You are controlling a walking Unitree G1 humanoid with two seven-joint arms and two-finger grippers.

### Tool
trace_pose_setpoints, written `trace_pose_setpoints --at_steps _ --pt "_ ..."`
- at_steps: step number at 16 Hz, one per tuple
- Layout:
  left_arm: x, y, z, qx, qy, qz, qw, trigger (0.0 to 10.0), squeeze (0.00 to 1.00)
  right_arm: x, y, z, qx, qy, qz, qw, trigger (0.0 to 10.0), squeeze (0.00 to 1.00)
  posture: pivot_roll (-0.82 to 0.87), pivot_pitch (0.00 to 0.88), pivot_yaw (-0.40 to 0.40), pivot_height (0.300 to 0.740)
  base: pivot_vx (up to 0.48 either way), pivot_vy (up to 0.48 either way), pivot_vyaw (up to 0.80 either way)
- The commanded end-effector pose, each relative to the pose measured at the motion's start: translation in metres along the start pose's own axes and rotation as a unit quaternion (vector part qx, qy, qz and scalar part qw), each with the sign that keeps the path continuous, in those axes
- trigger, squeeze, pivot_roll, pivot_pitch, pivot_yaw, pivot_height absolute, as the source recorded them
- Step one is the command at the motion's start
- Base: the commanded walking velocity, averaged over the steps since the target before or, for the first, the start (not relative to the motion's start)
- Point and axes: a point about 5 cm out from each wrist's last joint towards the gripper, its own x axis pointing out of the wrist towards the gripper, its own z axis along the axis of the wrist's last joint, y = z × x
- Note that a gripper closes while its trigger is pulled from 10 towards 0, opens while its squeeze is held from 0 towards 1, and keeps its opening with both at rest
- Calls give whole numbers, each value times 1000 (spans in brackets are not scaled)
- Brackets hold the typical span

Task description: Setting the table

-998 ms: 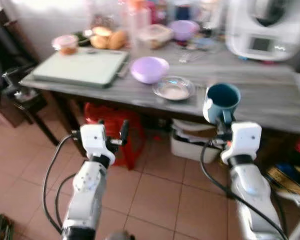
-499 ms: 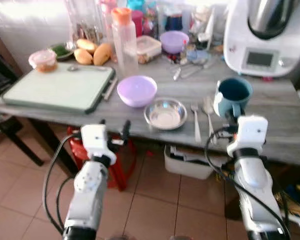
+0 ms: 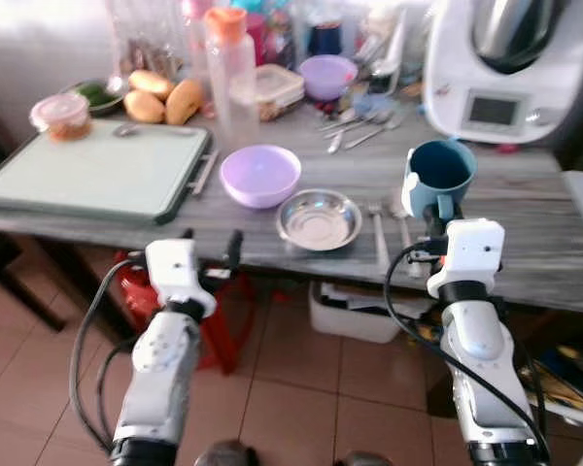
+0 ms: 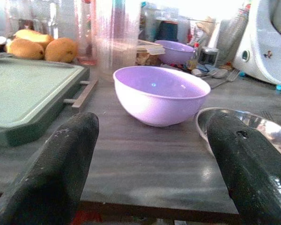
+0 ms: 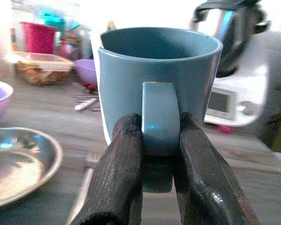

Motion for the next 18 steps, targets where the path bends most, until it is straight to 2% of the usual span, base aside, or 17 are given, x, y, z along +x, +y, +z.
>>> trace_pose_setpoints --at_steps 1,3,6,12,15,18 --pt "2 -5 4 -1 -10 -12 1000 10000 0 2 -3 2 0 -6 -4 1000 10000 0 -32 0 32 740 480 0 0" --pt "2 -5 4 -2 -10 -12 1000 10000 0 2 -2 3 0 -9 -1 1000 10000 0 -32 0 29 740 433 0 -481" --pt "2 -6 4 -3 -8 -11 1000 10000 0 2 -2 3 0 -9 0 1000 10000 0 -32 0 29 740 382 0 0" --pt "-1 2 7 2 -19 16 1000 10000 0 2 6 5 -7 -18 41 999 10000 0 -28 0 30 740 0 0 0" --pt "-4 6 10 8 -22 26 999 10000 0 8 5 7 -4 -22 54 998 10000 0 -14 0 25 740 0 0 677" --pt "-10 9 9 14 -15 33 999 10000 0 16 -5 7 -7 -21 41 999 10000 0 0 0 21 740 0 0 775"
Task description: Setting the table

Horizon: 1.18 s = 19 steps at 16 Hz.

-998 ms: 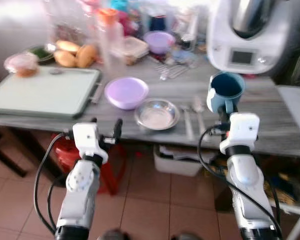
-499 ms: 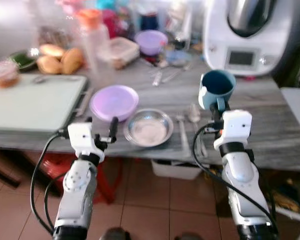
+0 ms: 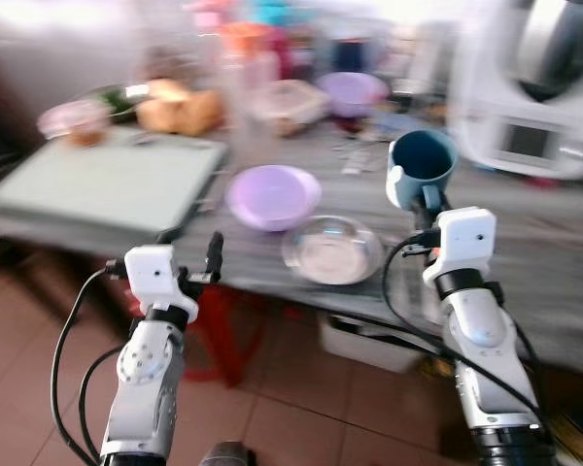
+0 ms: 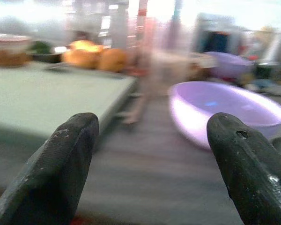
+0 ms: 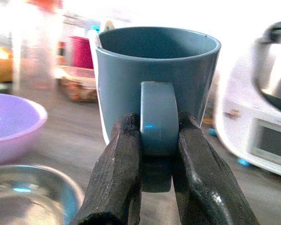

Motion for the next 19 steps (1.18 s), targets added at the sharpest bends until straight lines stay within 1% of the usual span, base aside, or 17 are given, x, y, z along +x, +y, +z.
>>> trace_pose_setpoints --at_steps 1,3,5,7,8,10,11,14,17,19 --pt "0 -1 4 4 -3 -1 1000 10000 0 4 -9 0 4 0 -25 1000 10000 0 5 0 20 740 0 0 0" --pt "-2 -1 5 6 -2 -3 1000 10000 0 6 -16 -2 9 9 -53 999 10000 0 9 0 21 740 0 0 0" --pt "-4 -1 7 7 -1 -8 1000 10000 0 12 -22 -5 17 19 -59 998 10000 0 16 0 26 740 0 0 0" --pt "-7 0 8 9 2 -10 1000 10000 0 21 -22 -6 16 24 -40 999 10000 0 21 0 30 740 0 0 0" --pt "-9 1 9 11 5 -14 1000 10000 0 30 -21 -4 14 21 -25 999 10000 0 32 0 35 740 0 0 0" --pt "-13 5 11 16 9 -12 1000 10000 0 40 -19 -4 19 23 -5 1000 10000 0 47 0 43 740 0 0 0" --pt "-16 7 12 18 10 -12 1000 10000 0 41 -17 -3 22 20 -1 1000 10000 0 55 0 47 740 0 0 0" --pt "-24 11 17 29 20 -17 999 10000 0 53 -13 -6 31 30 21 999 10000 0 88 32 56 740 0 0 0" --pt "-34 15 22 37 30 -20 999 10000 0 58 -16 -6 33 29 25 999 10000 0 109 65 66 740 0 0 0" --pt "-38 18 24 43 38 -23 998 10000 0 61 -18 -9 44 36 23 998 10000 0 120 82 75 740 0 0 0"
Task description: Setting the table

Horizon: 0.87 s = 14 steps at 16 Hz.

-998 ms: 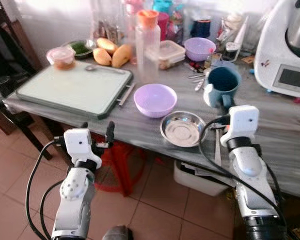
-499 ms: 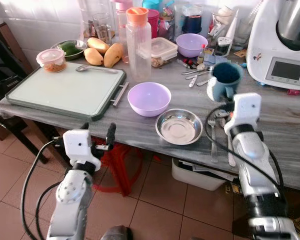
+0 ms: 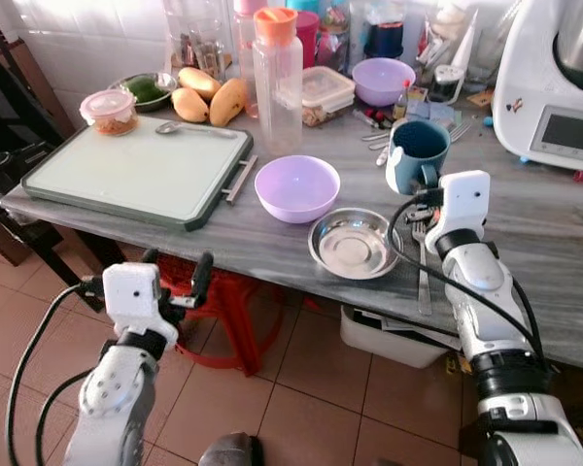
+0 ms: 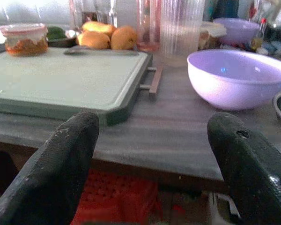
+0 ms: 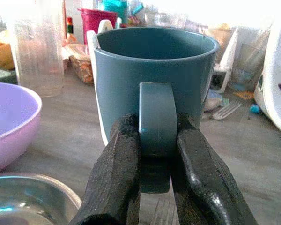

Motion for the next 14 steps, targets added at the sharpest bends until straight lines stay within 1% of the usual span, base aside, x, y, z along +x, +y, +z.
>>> trace_pose_setpoints --at_steps 1,5,8,10,14 --pt "-2 3 6 6 -3 -1 1000 10000 0 4 -2 3 9 -7 4 1000 10000 0 126 88 79 740 0 0 0" --pt "-7 4 10 10 3 -3 1000 10000 0 6 1 -6 16 5 18 1000 10000 0 142 101 85 740 0 0 0" --pt "-9 5 12 11 9 -3 1000 10000 0 11 5 -5 17 1 35 999 10000 0 148 104 83 740 0 0 0" --pt "-9 5 12 11 11 -2 1000 10000 0 15 11 -3 15 -5 64 998 10000 0 151 104 82 740 0 0 0" --pt "-9 5 12 10 14 -1 1000 10000 0 17 15 -5 15 -6 73 997 10000 0 152 103 80 740 0 0 0"
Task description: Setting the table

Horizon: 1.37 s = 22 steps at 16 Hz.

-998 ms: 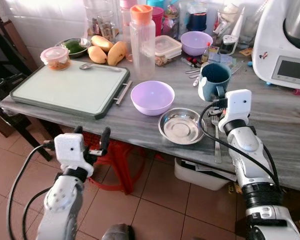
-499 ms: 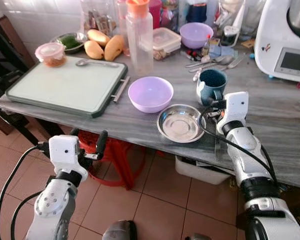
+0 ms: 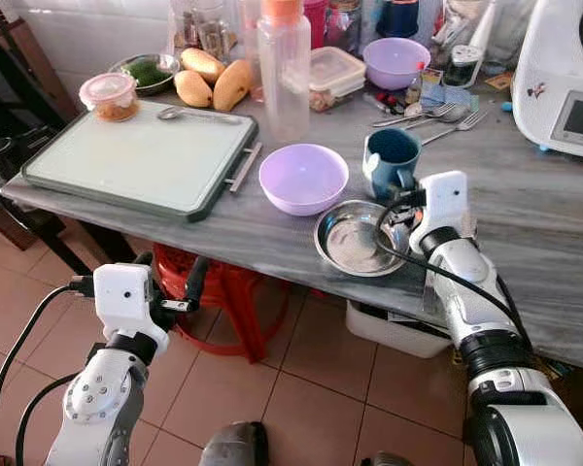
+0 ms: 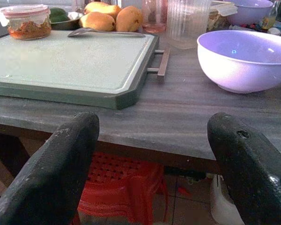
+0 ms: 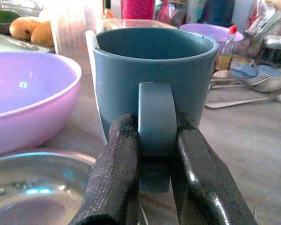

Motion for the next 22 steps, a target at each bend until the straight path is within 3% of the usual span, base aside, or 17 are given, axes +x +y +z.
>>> trace_pose_setpoints --at_steps 1,3,4,5,6,14,22 --pt "-2 3 3 6 -2 3 1000 10000 0 5 3 8 -1 -15 8 1000 10000 0 151 104 81 740 0 0 0" --pt "-2 2 3 5 -1 2 1000 10000 0 4 4 4 2 -9 11 1000 10000 0 150 103 80 740 0 0 0" --pt "-1 2 3 5 -1 2 1000 10000 0 4 4 3 0 -8 10 1000 10000 153 149 103 80 740 0 0 0" --pt "-1 2 3 5 -1 2 1000 10000 0 4 4 3 0 -7 9 1000 10000 451 149 103 79 740 0 0 0" --pt "0 1 3 4 -1 1 1000 10000 0 4 3 2 4 -6 7 1000 10000 1000 147 102 79 740 0 0 0" --pt "7 -5 0 -4 -3 -3 1000 10000 0 3 -6 10 -4 -24 -4 1000 10000 1000 121 85 67 740 0 0 0" --pt "18 -10 -1 -15 -14 -2 1000 10000 0 -3 -3 15 -12 -42 -8 999 10000 1000 95 48 51 740 0 0 0"
